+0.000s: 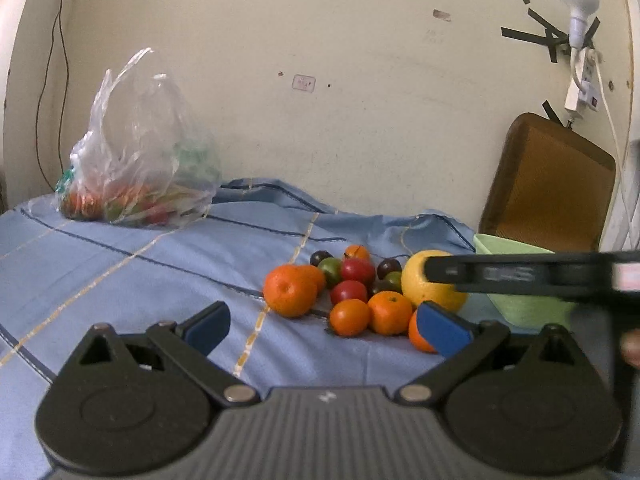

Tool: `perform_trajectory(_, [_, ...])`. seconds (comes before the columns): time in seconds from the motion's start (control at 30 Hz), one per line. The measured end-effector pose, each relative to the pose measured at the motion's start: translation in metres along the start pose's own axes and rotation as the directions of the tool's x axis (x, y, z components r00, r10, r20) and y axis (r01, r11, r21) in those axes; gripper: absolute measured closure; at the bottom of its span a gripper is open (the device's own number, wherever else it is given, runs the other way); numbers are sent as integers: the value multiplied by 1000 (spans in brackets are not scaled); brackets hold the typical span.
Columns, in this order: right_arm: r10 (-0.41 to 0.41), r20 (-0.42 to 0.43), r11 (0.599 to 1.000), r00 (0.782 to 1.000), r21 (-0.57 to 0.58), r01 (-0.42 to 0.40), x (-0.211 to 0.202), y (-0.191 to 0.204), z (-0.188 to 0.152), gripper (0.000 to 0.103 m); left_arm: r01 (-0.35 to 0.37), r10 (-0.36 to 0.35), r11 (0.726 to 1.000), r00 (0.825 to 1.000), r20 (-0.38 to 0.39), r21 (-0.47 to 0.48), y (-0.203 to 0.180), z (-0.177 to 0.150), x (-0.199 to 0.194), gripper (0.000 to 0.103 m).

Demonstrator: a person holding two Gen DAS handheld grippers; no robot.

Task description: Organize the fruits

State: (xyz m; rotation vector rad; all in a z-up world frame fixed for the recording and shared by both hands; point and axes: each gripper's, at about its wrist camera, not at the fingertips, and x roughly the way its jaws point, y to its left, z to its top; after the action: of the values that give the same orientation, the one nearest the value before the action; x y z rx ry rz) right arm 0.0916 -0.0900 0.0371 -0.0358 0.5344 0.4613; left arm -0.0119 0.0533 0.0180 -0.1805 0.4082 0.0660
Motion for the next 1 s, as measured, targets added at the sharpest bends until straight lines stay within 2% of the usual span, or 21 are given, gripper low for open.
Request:
perform_trajectory(0.13, [-17, -62, 999, 998, 43, 20, 23, -5, 0, 22, 12, -12, 1000, 1000, 12, 24, -3, -1, -2, 0])
perform_trajectory(0.23, [-32, -52, 999, 998, 18, 33, 22, -5, -2, 24, 20, -21, 998, 1000, 23, 58, -10, -2, -3, 0])
perform_trajectory(0.3, [-17, -49, 1000, 999, 2, 17, 20, -2, -1, 36, 24, -26, 997, 999, 28, 72, -13, -2, -4, 0])
perform_trajectory(0.33, [-22, -56, 1000, 998, -12, 22, 19, -1, 0, 36, 26, -28, 997, 999, 28, 74, -13, -2, -4, 0])
perform_trajectory(0.43, [-26, -42, 1000, 999, -3, 26, 8, -1, 0, 36, 25, -26, 997, 999, 28, 69, -12, -2, -4, 0])
perform_trajectory(0.5, [-27, -4, 1000, 1000, -6, 27, -6, 0, 1, 36, 23, -25, 998, 999, 22, 60, -11, -2, -4, 0])
perform_trajectory(0.63, [-40, 53, 996, 998, -72, 44, -47, 7, -4, 36, 27, -28, 998, 1000, 7, 48, -8, -1, -2, 0])
perform_trajectory(0.77, [15, -47, 991, 999, -131, -21, -77, 3, -16, 36, 33, -33, 998, 999, -3, 51, -7, 0, -2, 0])
perform_trajectory(0.9, [87, -205, 979, 975, -165, -122, -86, 4, -33, 36, 35, -34, 998, 999, -6, 53, -8, -1, -2, 0])
perform_trajectory(0.93, [95, -227, 976, 969, -170, -136, -86, 6, -36, 36, 34, -34, 998, 999, -6, 54, -8, -1, -2, 0])
perform_trajectory(1.0, [76, -199, 968, 977, -221, -121, -87, 16, -41, 36, 32, -32, 998, 999, -5, 56, -8, -1, -2, 0])
